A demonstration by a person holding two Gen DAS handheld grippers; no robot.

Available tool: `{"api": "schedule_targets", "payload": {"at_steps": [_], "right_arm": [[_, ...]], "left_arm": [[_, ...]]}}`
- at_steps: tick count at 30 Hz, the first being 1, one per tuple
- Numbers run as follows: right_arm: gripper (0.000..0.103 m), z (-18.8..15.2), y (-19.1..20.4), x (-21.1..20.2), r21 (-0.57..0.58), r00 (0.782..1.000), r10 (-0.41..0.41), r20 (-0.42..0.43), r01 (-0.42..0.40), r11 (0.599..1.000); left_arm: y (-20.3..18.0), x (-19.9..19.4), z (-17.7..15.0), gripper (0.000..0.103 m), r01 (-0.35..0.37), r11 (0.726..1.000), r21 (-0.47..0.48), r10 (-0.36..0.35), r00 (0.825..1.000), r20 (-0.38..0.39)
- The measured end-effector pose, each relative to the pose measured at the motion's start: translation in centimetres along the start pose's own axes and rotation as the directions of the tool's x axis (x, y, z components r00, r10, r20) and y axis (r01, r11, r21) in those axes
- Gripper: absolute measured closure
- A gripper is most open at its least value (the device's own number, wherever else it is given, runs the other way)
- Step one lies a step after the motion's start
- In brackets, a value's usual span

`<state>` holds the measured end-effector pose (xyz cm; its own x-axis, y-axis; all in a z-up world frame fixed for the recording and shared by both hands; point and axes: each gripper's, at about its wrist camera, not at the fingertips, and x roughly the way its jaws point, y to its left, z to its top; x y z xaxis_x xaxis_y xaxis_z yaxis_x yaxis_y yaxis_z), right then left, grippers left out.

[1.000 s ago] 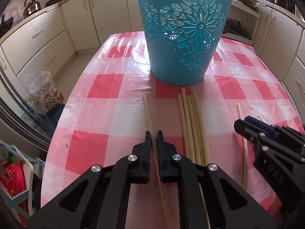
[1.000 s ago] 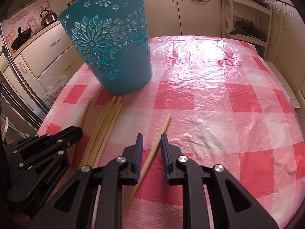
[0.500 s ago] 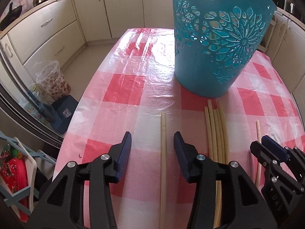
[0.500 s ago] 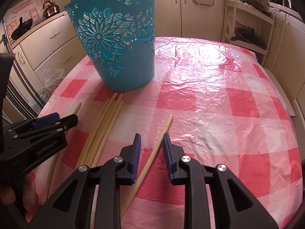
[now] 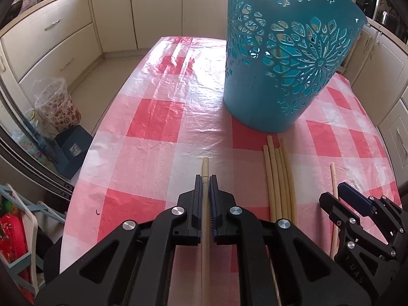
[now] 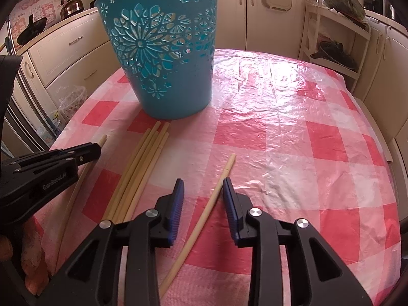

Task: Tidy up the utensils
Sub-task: 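Close the left gripper on a wooden stick from the bundle, then close the right gripper on a stick while the left gripper holds its stick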

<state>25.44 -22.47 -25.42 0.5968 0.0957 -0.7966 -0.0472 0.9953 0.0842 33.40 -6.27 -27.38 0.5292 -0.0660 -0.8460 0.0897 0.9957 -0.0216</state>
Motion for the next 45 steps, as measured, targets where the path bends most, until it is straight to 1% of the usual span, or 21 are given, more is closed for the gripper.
{"api": "schedule_targets", "payload": {"at_steps": [1, 2, 4, 5, 6, 8, 10, 12, 13, 14, 16, 19, 21, 26, 30, 32, 37, 41, 45], "right_arm": [[0.073, 0.0, 0.1, 0.0, -0.003, 1.000, -0.008, 0.001, 0.008, 1.000], [0.077, -0.1, 0.2, 0.0, -0.007, 1.000, -0.025, 0.002, 0.025, 1.000], [0.081, -0.1, 0.3, 0.0, -0.014, 0.999, -0.036, 0.001, 0.036, 0.999], [0.085, 0.0, 0.3, 0.0, -0.019, 0.999, -0.033, 0.000, 0.033, 0.999], [0.090, 0.0, 0.3, 0.0, -0.023, 1.000, -0.031, -0.002, 0.031, 0.999], [0.094, 0.1, 0.2, 0.1, -0.020, 1.000, -0.022, -0.007, 0.021, 1.000], [0.094, 0.1, 0.0, 0.0, -0.010, 1.000, -0.010, -0.007, 0.010, 1.000], [0.094, 0.2, -0.1, 0.0, -0.008, 1.000, -0.008, -0.011, 0.008, 1.000], [0.094, 0.3, -0.1, 0.0, -0.006, 1.000, -0.011, -0.018, 0.010, 1.000], [0.094, 0.4, 0.0, 0.0, -0.007, 1.000, -0.016, -0.026, 0.016, 1.000], [0.094, 0.5, 0.3, 0.1, -0.013, 0.999, -0.026, -0.039, 0.025, 1.000], [0.095, 0.5, 0.0, 0.0, 0.003, 0.999, -0.005, -0.041, 0.006, 1.000], [0.097, 0.5, -0.2, -0.1, 0.006, 0.999, 0.000, -0.037, 0.000, 1.000], [0.097, 0.3, -0.6, -0.2, 0.026, 0.999, 0.020, -0.042, -0.018, 0.999], [0.097, 0.4, -0.9, -0.4, 0.043, 1.000, 0.008, -0.025, -0.007, 0.999], [0.097, 0.3, -1.1, -0.2, 0.045, 0.999, 0.010, -0.032, -0.009, 0.999], [0.097, 0.4, -0.7, -0.1, 0.015, 0.999, -0.007, -0.043, 0.008, 1.000], [0.097, 0.3, -1.0, -0.2, 0.030, 0.999, 0.015, -0.035, -0.014, 0.999], [0.097, -0.1, -1.4, -0.4, 0.052, 1.000, 0.029, -0.004, -0.029, 0.998]], "left_arm": [[-0.2, 0.1, 0.1, 0.094, -0.003, 1.000, 0.012, 0.003, 1.000, -0.005], [-0.4, 0.1, 0.2, 0.094, -0.012, 1.000, 0.028, 0.012, 1.000, -0.009], [-0.5, 0.1, 0.2, 0.095, -0.010, 0.999, 0.040, 0.010, 1.000, -0.009], [-0.2, 0.0, 0.1, 0.098, 0.004, 1.000, 0.031, -0.004, 1.000, -0.010], [0.0, -0.1, 0.0, 0.098, 0.010, 1.000, 0.021, -0.010, 1.000, -0.008], [0.7, -0.5, -0.2, 0.098, 0.026, 1.000, -0.006, -0.026, 1.000, 0.012], [1.5, -1.1, -0.4, 0.098, 0.036, 0.999, -0.034, -0.035, 0.999, 0.036], [2.1, -1.0, -0.5, 0.098, 0.040, 0.998, -0.049, -0.039, 0.999, 0.026], [2.3, -0.5, -0.6, 0.098, 0.036, 0.998, -0.053, -0.035, 0.999, 0.007], [2.4, -0.5, -0.7, 0.097, 0.039, 0.998, -0.057, -0.038, 0.999, 0.014], [2.4, -0.5, -0.7, 0.097, 0.030, 0.998, -0.055, -0.030, 0.999, 0.012], [2.1, -0.4, -0.6, 0.097, 0.018, 0.999, -0.046, -0.018, 1.000, 0.010], [2.2, -0.4, -0.7, 0.097, 0.023, 0.999, -0.046, -0.022, 1.000, 0.014], [2.3, -0.6, -0.8, 0.098, 0.030, 0.998, -0.053, -0.029, 0.999, 0.027], [2.5, -0.6, -0.9, 0.098, 0.039, 0.998, -0.058, -0.037, 0.999, 0.029], [2.6, -0.6, -0.9, 0.098, 0.039, 0.998, -0.059, -0.037, 0.999, 0.028], [2.7, -0.6, -1.0, 0.098, 0.036, 0.998, -0.057, -0.035, 0.999, 0.030], [2.6, -0.6, -0.9, 0.098, 0.037, 0.998, -0.057, -0.035, 0.999, 0.031], [2.9, -0.7, -1.0, 0.098, 0.060, 0.996, -0.070, -0.057, 0.997, 0.042]]}}
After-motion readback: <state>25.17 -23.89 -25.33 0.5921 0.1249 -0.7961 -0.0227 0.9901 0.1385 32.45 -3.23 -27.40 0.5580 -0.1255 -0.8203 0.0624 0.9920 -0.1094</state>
